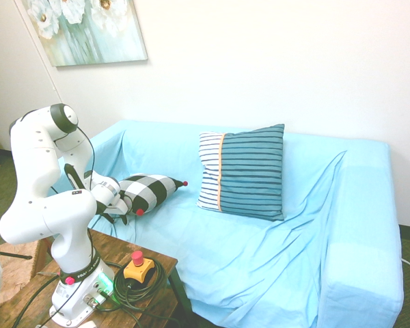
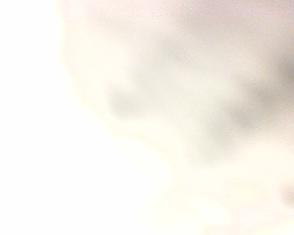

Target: Stand the pillow up

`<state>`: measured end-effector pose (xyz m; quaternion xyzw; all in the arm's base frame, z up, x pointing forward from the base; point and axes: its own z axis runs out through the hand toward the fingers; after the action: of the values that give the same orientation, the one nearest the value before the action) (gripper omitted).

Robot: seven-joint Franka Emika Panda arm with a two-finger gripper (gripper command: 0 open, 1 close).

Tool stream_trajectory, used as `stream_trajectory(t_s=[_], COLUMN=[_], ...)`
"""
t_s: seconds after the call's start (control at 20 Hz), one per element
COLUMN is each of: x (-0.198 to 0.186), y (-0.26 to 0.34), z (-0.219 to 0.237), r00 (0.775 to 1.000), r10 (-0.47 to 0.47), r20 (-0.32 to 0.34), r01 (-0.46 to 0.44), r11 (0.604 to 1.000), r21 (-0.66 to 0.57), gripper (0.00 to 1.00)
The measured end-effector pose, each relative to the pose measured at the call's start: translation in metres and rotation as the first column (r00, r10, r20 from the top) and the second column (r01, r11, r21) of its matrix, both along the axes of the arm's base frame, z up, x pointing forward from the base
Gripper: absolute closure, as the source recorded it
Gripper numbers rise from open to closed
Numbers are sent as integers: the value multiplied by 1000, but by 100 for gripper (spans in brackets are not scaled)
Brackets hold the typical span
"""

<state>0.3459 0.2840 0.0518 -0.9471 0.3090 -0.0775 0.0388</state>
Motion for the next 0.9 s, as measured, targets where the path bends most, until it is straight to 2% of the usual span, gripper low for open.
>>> stream_trajectory(t_s=[0.2, 0.45, 0.9], x=[25, 50, 163], y=[-3, 8, 27], z=[27, 68, 150], r00=[999, 998, 996], r10=[-34, -18, -70], r20=[41, 52, 60], r01=[33, 17, 67], r11=[999, 1000, 997], r21=[26, 3, 42], gripper=[0, 0, 0])
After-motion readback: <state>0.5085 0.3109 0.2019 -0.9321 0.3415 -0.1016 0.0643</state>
